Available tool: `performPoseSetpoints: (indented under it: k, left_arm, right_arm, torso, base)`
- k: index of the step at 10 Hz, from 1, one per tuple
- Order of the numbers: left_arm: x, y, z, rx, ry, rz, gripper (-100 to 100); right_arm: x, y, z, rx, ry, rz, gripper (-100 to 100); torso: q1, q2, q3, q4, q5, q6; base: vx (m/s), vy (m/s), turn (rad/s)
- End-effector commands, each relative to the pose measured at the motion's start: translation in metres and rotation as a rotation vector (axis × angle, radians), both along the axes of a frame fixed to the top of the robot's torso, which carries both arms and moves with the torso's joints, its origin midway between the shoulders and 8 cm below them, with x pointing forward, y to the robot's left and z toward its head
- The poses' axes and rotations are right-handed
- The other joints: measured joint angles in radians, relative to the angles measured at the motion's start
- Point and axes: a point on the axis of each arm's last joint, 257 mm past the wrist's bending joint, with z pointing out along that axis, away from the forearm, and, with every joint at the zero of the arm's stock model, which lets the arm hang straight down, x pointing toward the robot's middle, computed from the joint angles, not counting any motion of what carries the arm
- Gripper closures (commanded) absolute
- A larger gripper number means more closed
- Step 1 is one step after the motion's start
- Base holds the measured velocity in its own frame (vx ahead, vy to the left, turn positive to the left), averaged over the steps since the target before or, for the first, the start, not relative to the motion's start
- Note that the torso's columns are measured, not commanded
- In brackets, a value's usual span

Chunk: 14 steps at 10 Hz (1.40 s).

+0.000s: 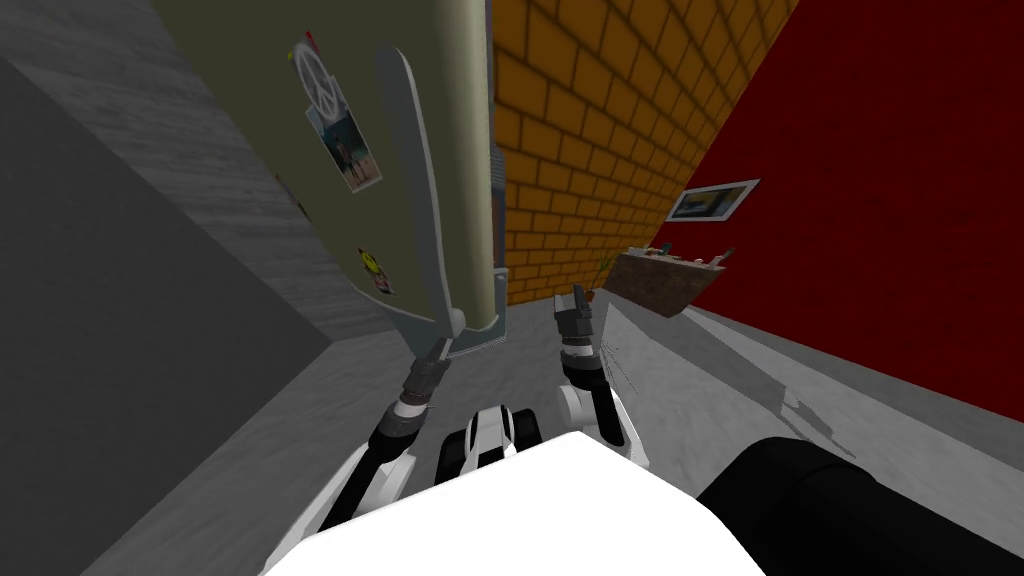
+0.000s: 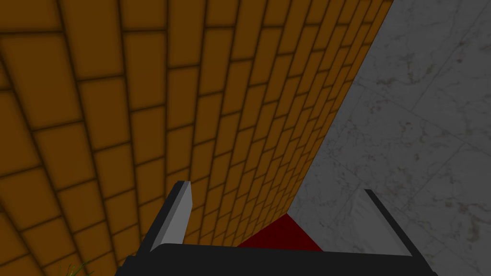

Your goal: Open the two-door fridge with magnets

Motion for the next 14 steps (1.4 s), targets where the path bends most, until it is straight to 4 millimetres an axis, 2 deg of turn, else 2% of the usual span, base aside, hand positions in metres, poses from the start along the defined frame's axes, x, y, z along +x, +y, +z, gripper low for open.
performPoseSetpoints:
  k: [1, 4, 12, 13, 14]
  left_arm:
    - [-0.007, -0.003, -0.002, 0.001, 0.002, -0.031, 100]
    - [-0.018, -0.008, 0.003, -0.003, -0.012, -0.085, 100]
    - [-0.049, -0.017, 0.015, -0.014, -0.035, -0.226, 100]
    - [-0.051, -0.023, 0.011, 0.001, 0.005, -0.238, -100]
    - [-0.053, -0.022, 0.016, 0.002, 0.005, -0.243, -100]
  right_arm:
    - [0.0, 0.0, 0.0, 0.0, 0.0, 0.0, 0]
    - [0.0, 0.0, 0.0, 0.0, 0.0, 0.0, 0]
    - [0.0, 0.0, 0.0, 0.0, 0.0, 0.0, 0]
    - [0.0, 0.0, 0.0, 0.0, 0.0, 0.0, 0]
    - [0.0, 0.0, 0.0, 0.0, 0.0, 0.0, 0]
  torso:
    - [-0.013, -0.007, -0.003, -0.003, -0.003, 0.002]
    - [-0.003, -0.006, -0.003, -0.005, 0.0, 0.001]
    - [0.002, -0.013, -0.01, -0.003, 0.0, 0.0]
    - [-0.001, -0.011, -0.009, -0.003, 0.0, 0.0]
    - [-0.012, -0.013, -0.007, -0.008, -0.002, 0.002]
  base:
    - [-0.106, 0.157, -0.055]
    - [-0.109, 0.256, -0.102]
    - [-0.102, 0.243, -0.08]
    - [-0.051, 0.074, 0.067]
    - [0.036, -0.033, 0.094]
